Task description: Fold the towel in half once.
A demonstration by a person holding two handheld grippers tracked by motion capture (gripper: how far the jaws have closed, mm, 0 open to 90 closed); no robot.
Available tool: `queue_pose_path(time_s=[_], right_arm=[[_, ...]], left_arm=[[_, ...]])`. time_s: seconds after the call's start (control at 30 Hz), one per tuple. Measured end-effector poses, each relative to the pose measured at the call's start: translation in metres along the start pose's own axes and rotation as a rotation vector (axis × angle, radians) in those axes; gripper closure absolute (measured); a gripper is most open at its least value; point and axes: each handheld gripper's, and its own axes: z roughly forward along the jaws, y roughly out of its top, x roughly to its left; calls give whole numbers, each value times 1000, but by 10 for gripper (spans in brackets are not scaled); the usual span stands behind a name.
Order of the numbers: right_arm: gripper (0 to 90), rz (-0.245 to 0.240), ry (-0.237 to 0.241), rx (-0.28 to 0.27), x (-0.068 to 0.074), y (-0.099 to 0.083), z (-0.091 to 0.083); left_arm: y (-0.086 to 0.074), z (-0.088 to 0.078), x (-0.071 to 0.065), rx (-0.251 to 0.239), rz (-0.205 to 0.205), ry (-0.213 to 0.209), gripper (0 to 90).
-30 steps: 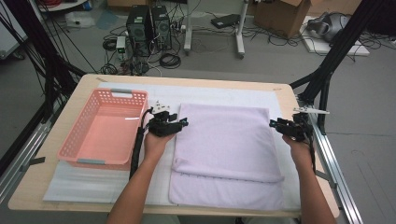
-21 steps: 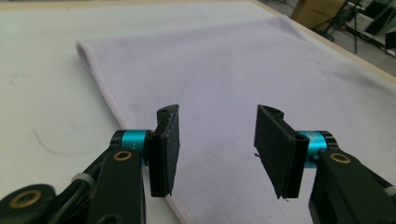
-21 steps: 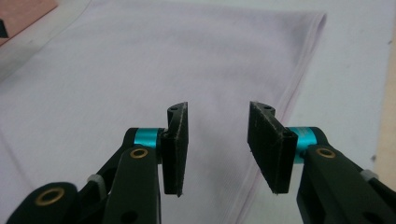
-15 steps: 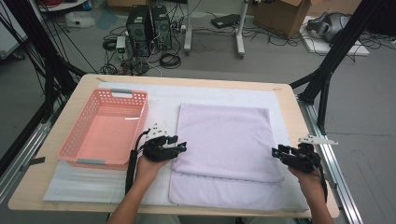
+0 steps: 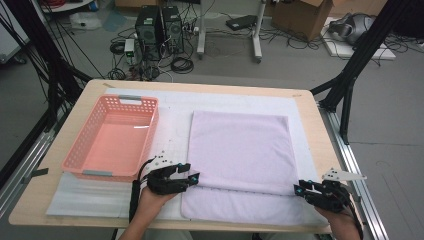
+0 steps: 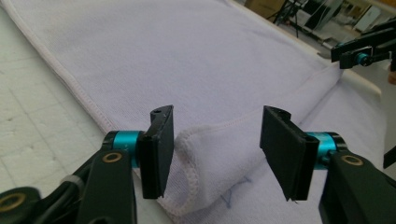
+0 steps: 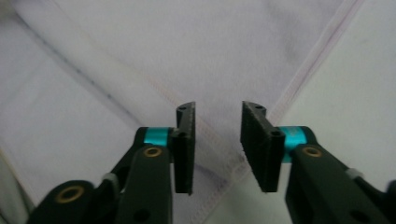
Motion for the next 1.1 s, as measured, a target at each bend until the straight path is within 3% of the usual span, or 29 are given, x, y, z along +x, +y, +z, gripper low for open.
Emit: queue_pose_path(time_s=[0.07,0.13,0.23,0.47,0.77,1.1], right_arm=[[748,7,8,9,-2,-3,2],[838,8,24,11,-2,-5,2],[865,-2,36,0,1,-8,-1],[871,-11,39,-34,9,-16,-13],[873,-67,79,-54,25,-26,-30],[872,-88,99,-56,38,-40,-44]], left_arm=[[-2,5,-1,55,-1,21,664],[-2,4,-3,41,2,51,838],[-5,0,-5,26,-2,62,853],[-13,-25,-20,-64,91,37,850],[-28,-47,-32,-79,106,9,850],[-42,-63,-45,-52,126,-6,848]])
